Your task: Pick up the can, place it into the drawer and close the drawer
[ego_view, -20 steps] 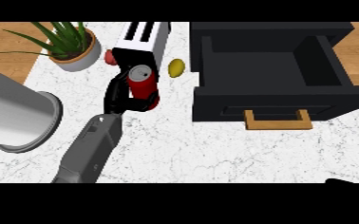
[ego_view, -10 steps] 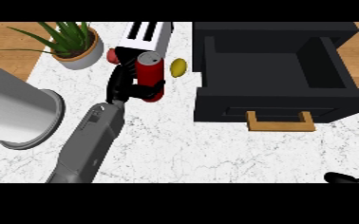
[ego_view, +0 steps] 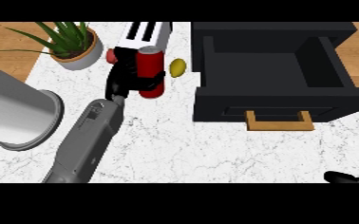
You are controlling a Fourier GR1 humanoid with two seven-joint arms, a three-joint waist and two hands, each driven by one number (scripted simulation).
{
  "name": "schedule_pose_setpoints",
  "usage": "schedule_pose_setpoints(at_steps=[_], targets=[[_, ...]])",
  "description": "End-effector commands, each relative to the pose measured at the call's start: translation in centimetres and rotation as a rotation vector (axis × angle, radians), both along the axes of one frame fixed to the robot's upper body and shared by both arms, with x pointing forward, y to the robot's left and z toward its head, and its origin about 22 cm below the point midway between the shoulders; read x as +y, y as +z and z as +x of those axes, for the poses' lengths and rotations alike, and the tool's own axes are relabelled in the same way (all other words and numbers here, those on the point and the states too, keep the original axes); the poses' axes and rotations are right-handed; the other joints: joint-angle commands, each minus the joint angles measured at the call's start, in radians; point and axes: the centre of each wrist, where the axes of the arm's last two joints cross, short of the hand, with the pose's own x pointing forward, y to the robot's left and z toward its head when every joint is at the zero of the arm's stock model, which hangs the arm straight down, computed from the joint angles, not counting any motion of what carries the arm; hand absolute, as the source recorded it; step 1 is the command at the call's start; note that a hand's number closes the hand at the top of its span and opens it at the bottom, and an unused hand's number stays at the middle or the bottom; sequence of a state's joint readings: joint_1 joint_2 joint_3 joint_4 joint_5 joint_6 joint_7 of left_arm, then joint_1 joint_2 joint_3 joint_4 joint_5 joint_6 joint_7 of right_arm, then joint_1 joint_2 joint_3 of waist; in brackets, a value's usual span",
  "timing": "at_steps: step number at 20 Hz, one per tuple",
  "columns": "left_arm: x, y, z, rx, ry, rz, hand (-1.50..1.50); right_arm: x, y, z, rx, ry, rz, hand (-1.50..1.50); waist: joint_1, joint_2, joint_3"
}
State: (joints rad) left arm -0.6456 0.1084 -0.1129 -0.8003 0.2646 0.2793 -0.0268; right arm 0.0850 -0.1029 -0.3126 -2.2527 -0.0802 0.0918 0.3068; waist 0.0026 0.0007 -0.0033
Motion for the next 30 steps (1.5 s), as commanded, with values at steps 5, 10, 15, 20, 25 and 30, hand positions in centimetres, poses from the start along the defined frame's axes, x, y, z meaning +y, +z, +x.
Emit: schedule_pose_setpoints(at_steps=[5, 10, 15, 20, 25, 30], targets=[[-8.9, 13.0, 2.7, -0.304, -0.186, -0.034, 1.5, 0.6, -0.3, 1.0, 0.014, 0.038, -0.008, -1.5, -0.059, -0.01, 0.006], [-8.7, 14.2, 2.7, -0.265, -0.165, -0.006, 1.5, 0.6, 0.1, 1.2, 0.003, 0.046, 0.006, -1.5, -0.087, -0.015, 0.006], [-10.1, 16.7, 2.7, -0.244, -0.155, 0.03, 1.5, 1.3, 0.0, 1.3, -0.009, 0.075, 0.018, -1.5, -0.118, -0.012, 0.007], [-16.7, 22.8, 2.5, -0.292, -0.211, 0.075, 1.5, 0.9, 1.4, 1.2, -0.029, 0.04, -0.004, -1.5, -0.082, 0.008, 0.004], [-18.3, 25.2, 4.2, -0.28, -0.193, 0.107, 1.5, 0.3, 1.8, 1.0, -0.038, 0.037, 0.013, -1.5, -0.084, 0.017, 0.005], [-18.9, 24.7, 4.8, -0.3, -0.103, 0.141, 1.5, -0.2, 1.2, 1.2, -0.02, 0.046, -0.005, -1.5, -0.095, 0.018, 0.006]])
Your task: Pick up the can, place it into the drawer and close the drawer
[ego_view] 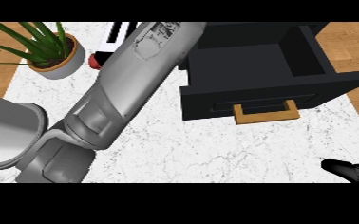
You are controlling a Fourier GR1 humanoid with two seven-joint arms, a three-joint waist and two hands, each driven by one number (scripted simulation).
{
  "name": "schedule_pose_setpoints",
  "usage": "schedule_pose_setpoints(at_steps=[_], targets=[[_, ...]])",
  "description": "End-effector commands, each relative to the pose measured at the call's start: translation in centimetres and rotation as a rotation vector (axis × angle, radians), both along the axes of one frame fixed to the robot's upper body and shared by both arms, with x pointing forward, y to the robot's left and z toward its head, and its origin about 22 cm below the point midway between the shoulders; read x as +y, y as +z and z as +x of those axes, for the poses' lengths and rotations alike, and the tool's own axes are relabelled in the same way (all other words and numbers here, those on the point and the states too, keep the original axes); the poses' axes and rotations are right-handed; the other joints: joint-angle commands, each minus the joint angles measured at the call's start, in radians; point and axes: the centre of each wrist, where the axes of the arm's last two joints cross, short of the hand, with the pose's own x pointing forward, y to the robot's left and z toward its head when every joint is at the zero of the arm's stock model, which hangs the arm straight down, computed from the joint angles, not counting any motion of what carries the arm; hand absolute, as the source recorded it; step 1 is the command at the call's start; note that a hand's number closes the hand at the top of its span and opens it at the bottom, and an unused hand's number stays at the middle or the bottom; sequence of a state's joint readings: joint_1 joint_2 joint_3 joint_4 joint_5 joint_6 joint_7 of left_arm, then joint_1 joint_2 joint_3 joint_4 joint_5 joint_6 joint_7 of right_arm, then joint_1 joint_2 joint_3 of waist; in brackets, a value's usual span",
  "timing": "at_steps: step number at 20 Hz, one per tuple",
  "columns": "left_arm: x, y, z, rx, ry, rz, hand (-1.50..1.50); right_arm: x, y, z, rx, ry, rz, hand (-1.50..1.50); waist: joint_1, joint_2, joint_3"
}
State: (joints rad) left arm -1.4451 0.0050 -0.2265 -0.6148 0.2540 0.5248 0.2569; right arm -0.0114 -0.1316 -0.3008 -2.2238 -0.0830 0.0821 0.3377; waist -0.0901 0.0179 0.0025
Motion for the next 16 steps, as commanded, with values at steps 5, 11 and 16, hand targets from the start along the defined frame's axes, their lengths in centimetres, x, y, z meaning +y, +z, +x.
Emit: schedule_pose_setpoints(at_steps=[5, 11, 16], targets=[[-0.8, 0.8, 1.0, -0.013, 0.094, -0.007, -1.5, 0.0, 0.5, 0.9, -0.006, 0.018, -0.007, -1.5, -0.005, 0.007, 0.001], [-1.2, 1.1, 1.1, -0.053, 0.156, -0.006, -1.5, 0.4, 1.9, 1.0, -0.039, 0.019, -0.126, -1.5, -0.02, 0.012, 0.001], [-0.7, 0.0, 1.4, -0.02, 0.154, -0.058, -1.5, 0.4, 3.0, 2.1, -0.096, 0.059, -0.248, -1.5, -0.03, 0.016, 0.001]])
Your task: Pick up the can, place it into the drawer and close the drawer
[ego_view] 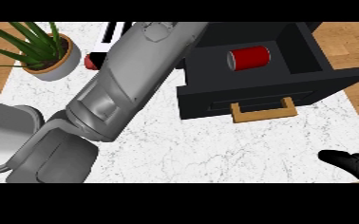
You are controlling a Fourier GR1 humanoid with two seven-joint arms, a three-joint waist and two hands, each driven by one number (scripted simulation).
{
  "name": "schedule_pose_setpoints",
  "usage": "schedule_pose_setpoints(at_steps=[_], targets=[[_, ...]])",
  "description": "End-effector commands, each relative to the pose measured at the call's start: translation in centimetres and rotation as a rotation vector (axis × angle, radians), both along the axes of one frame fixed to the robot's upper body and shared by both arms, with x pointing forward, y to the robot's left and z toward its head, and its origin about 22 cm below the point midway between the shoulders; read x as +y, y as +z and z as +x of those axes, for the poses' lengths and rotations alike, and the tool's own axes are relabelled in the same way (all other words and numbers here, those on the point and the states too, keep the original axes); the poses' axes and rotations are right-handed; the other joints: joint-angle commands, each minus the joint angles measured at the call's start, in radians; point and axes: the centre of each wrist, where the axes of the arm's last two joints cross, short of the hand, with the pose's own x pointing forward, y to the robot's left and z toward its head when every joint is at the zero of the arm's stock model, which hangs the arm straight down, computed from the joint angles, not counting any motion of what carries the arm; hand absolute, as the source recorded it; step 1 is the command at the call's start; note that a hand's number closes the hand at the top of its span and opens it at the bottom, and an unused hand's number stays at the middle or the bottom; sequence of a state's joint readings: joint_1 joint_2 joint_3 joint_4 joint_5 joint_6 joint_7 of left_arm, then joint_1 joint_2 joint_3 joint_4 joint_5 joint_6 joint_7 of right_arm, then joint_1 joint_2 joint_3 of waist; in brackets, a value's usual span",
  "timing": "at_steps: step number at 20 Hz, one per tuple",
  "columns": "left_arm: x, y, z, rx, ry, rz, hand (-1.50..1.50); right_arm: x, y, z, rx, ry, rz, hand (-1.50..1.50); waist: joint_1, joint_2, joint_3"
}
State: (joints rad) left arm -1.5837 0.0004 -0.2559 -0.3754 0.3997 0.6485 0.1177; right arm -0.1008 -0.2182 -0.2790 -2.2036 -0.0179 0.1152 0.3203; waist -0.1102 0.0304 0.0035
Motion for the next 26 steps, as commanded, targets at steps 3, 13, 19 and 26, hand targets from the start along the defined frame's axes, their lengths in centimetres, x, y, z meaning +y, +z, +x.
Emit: schedule_pose_setpoints(at_steps=[3, 13, 19, 26], targets=[[-0.1, 0.6, 0.1, 0.01, 0.006, -0.057, -1.5, 0.6, 1.1, 1.2, -0.066, 0.013, -0.207, -1.5, 0.013, 0.002, -0.001], [0.0, 1.0, 0.3, -0.01, -0.006, -0.114, -1.5, 3.0, -1.5, 5.3, -0.054, -0.038, -0.551, -1.5, 0.047, 0.003, -0.001], [-0.1, 0.5, 0.2, -0.032, -0.005, -0.082, -1.5, 7.3, -3.7, 9.9, -0.029, -0.047, -0.711, -1.5, 0.086, -0.009, -0.002], [0.5, 1.7, 0.4, -0.007, -0.046, -0.099, -1.5, 6.0, -8.9, 12.6, 0.025, -0.101, -0.892, -1.5, 0.116, -0.024, -0.003]])
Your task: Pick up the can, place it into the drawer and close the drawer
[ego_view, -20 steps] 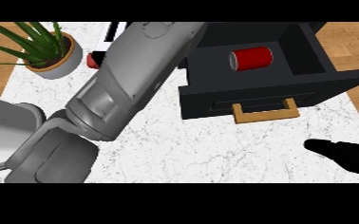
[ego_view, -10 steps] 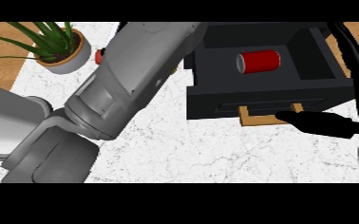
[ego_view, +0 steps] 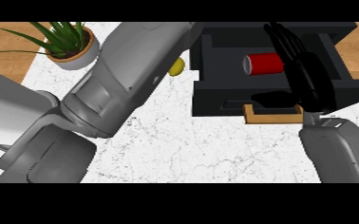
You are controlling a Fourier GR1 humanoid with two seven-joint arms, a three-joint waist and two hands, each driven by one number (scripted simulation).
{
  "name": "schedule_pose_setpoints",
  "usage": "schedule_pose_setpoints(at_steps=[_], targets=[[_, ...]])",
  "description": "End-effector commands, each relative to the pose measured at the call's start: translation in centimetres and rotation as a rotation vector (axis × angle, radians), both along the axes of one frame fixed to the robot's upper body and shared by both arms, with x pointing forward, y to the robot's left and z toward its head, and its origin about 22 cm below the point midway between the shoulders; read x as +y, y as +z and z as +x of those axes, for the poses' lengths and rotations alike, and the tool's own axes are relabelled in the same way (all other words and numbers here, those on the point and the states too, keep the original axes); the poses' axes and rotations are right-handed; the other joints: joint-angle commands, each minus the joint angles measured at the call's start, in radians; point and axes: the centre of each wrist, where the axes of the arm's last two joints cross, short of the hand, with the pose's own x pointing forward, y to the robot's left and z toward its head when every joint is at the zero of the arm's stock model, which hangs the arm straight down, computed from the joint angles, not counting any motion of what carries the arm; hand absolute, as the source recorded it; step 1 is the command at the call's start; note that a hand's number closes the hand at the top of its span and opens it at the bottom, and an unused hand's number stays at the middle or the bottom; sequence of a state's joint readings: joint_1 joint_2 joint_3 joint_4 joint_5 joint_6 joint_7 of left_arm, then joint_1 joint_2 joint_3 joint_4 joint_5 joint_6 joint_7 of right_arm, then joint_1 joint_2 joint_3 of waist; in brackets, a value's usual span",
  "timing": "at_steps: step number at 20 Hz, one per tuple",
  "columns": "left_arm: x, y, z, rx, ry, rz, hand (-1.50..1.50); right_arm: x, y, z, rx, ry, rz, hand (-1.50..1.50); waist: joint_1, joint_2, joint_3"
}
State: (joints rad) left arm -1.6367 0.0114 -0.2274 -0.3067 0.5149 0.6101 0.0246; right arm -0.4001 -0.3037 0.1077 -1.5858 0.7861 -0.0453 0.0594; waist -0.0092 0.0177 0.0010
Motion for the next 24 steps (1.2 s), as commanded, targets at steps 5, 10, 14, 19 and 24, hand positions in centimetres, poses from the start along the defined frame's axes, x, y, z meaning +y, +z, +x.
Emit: schedule_pose_setpoints(at_steps=[5, 10, 14, 19, 24], targets=[[1.3, -0.1, 0.4, 0.009, 0.023, -0.011, -1.5, 1.9, -5.8, 3.9, 0.005, -0.016, -0.117, -1.5, 0.026, -0.01, 0.0], [3.1, -0.1, 0.9, -0.004, 0.03, 0.005, -1.5, 2.8, -6.7, 7.4, -0.035, -0.094, -0.138, -1.5, 0.05, -0.006, 0.0], [5.5, 2.0, 1.4, 0.016, 0.023, -0.01, -1.5, 3.6, -6.5, 9.0, -0.094, -0.147, -0.157, -1.5, 0.059, -0.01, 0.0], [7.4, -0.1, 1.8, 0.024, 0.037, 0.009, -1.5, 4.3, -4.9, 11.5, -0.164, -0.195, -0.15, -1.5, 0.081, -0.006, 0.0], [9.2, 1.2, 1.8, 0.028, 0.047, -0.004, -1.5, 4.5, -3.6, 13.0, -0.197, -0.197, -0.163, -1.5, 0.079, -0.005, 0.0]])
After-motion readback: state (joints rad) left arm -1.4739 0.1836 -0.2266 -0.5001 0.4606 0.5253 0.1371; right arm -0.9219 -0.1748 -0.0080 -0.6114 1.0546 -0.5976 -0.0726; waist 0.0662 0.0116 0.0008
